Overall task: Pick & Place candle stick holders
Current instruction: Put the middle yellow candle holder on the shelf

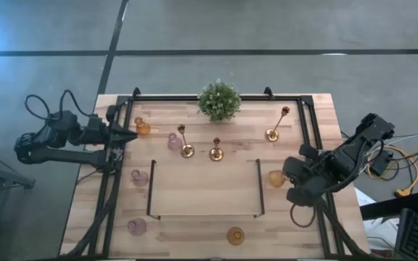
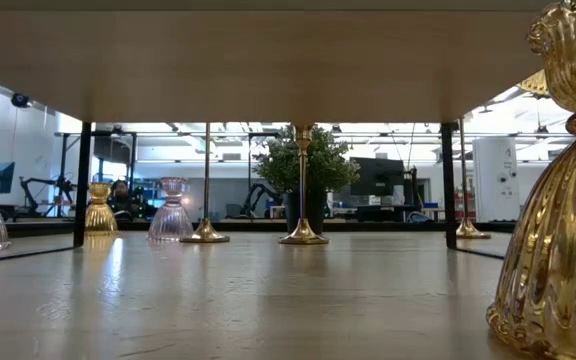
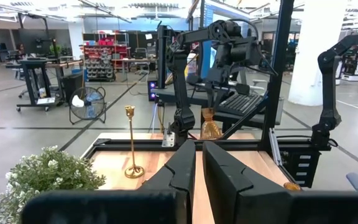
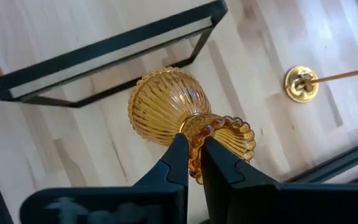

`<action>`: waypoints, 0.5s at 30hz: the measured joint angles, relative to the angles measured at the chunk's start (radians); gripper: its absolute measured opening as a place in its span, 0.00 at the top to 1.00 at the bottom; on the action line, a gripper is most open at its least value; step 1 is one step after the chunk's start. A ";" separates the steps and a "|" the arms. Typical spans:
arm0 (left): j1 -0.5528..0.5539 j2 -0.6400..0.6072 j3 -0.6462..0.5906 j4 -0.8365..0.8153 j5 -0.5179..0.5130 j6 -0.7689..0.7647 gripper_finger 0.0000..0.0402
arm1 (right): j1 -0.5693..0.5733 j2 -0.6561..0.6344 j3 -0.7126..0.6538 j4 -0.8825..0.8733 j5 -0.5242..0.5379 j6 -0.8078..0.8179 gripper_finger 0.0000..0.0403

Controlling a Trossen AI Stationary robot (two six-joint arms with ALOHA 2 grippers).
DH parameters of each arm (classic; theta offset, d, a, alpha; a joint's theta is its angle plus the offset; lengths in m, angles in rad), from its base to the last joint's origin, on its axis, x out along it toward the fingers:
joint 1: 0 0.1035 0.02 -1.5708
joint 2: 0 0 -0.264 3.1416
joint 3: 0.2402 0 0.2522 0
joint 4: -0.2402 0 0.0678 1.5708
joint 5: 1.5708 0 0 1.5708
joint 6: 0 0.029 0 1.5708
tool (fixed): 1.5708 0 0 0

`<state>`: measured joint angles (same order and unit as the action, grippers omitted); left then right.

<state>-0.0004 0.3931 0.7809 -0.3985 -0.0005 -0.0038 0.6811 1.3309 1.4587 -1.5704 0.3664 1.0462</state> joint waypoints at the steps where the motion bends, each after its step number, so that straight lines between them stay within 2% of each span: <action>1: 0.000 0.000 0.000 0.000 0.000 0.000 0.91 | -0.001 -0.004 -0.002 0.002 0.004 -0.002 0.97; 12: 0.000 0.000 0.000 0.000 0.000 0.000 0.91 | -0.002 -0.069 0.042 -0.001 0.236 -0.118 0.97; 15: 0.000 0.000 0.000 0.000 0.000 0.000 0.91 | -0.002 -0.057 0.073 0.009 0.267 -0.166 0.97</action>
<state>-0.0003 0.3931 0.7808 -0.3984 -0.0005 -0.0039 0.6787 1.2736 1.5312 -1.5615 0.6331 0.8802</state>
